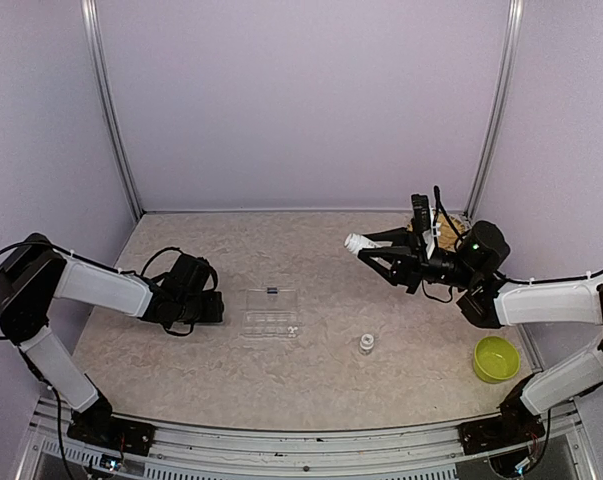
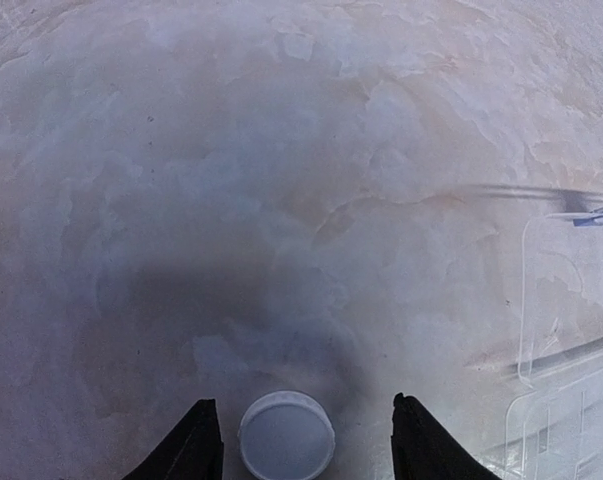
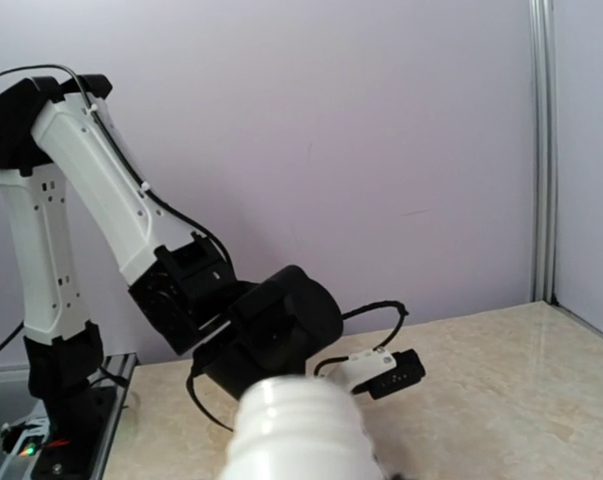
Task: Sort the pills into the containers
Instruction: Pick up the lid of the pill bottle from the center of the board, then close the lid of the pill bottle.
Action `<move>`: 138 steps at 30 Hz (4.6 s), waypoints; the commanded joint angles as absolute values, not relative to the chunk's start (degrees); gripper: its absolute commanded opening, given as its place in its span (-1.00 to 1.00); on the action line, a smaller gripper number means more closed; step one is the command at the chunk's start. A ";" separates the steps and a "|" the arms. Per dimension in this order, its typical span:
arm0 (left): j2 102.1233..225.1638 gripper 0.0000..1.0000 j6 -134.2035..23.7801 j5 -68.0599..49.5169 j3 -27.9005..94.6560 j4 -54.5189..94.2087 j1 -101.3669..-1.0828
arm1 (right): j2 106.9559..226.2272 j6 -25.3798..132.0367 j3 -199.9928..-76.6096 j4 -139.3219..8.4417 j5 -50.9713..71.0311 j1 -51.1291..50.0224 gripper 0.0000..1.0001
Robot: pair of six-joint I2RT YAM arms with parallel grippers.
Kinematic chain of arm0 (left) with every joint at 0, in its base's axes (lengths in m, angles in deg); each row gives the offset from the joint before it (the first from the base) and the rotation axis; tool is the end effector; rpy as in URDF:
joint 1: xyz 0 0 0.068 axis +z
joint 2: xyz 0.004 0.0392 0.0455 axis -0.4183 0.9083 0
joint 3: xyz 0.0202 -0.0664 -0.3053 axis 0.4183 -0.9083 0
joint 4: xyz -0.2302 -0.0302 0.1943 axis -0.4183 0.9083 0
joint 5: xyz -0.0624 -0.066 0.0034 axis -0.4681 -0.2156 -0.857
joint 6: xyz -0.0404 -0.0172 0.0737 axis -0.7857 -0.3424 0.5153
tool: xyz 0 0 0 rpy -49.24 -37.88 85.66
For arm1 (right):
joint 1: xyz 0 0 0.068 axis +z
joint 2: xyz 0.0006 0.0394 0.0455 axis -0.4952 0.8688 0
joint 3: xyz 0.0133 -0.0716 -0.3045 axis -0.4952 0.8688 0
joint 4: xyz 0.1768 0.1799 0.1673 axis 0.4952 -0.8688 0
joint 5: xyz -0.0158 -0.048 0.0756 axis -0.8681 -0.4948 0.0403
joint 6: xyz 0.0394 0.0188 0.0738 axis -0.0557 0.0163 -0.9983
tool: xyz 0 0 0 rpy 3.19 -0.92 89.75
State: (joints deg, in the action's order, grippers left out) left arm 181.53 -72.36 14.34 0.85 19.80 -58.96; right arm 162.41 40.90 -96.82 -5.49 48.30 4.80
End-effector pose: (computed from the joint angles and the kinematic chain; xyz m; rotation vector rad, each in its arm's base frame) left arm 0.2994 -0.1794 0.1065 0.0024 2.4327 -0.1639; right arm 0.2370 0.2286 0.2953 -0.9052 1.1911 1.2800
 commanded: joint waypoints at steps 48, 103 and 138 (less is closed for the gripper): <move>181.95 -0.48 -72.53 13.17 -0.65 20.64 -58.48 | 161.69 41.97 -96.14 -6.79 46.86 6.00 -0.67; 158.60 -0.32 -80.52 -27.80 -3.23 -24.63 -73.43 | 174.17 36.93 -105.04 2.68 47.45 17.99 -0.66; 162.76 -0.31 -81.86 -28.09 -0.48 -28.36 -77.61 | 176.76 36.36 -106.96 3.89 48.51 20.35 -0.66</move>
State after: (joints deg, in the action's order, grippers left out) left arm 162.02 -81.98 -27.58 -2.63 -26.61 -77.00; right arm 175.90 36.68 -105.36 1.61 47.80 19.71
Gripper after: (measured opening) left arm 0.342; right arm 0.328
